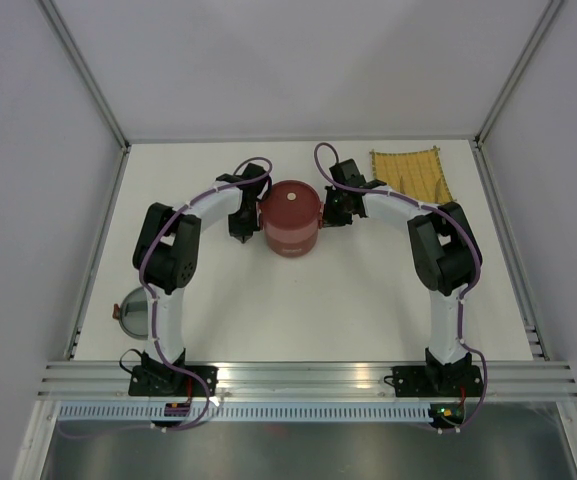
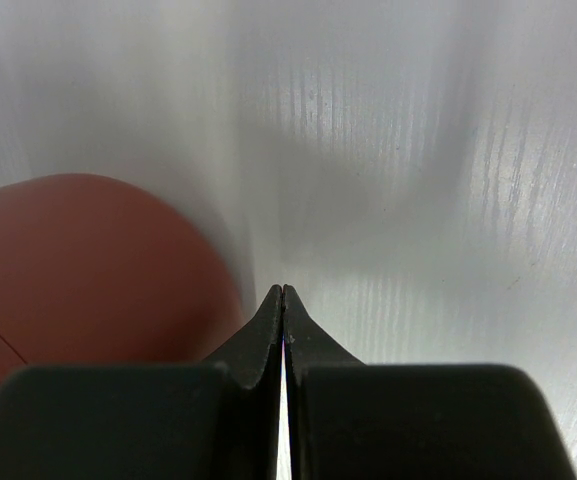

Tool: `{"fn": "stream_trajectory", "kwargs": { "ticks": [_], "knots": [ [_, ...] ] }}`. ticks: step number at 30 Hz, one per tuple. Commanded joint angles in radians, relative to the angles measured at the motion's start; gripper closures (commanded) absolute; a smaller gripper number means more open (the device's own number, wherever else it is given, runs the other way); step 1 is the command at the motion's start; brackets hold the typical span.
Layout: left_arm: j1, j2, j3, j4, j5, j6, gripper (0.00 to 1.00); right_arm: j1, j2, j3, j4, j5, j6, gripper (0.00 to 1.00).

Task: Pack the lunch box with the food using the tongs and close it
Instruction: Adjust the packing box at the center of the board.

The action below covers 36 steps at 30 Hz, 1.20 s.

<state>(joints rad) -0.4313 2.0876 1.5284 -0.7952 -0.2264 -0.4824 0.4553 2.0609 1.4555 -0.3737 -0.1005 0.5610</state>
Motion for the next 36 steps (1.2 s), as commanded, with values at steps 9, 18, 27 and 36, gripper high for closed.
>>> {"fn": "stream_trajectory", "kwargs": {
  "ticks": [9, 18, 27, 36],
  "knots": [
    [-0.139, 0.106, 0.055, 0.398, 0.397, -0.248, 0.98, 0.155, 0.050, 0.008, 0.168, -0.183, 0.099, 1.00],
    [-0.155, 0.129, 0.085, 0.407, 0.450, -0.229, 0.98, 0.161, 0.054, 0.009, 0.183, -0.205, 0.094, 1.00],
    [-0.109, 0.109, 0.038, 0.415, 0.354, -0.216, 0.98, 0.158, 0.047, 0.011, 0.165, -0.169, 0.076, 1.00],
    [-0.096, 0.097, -0.039, 0.521, 0.423, -0.314, 0.98, 0.151, 0.051, 0.014, 0.187, -0.174, 0.100, 1.00]
  ]
}}
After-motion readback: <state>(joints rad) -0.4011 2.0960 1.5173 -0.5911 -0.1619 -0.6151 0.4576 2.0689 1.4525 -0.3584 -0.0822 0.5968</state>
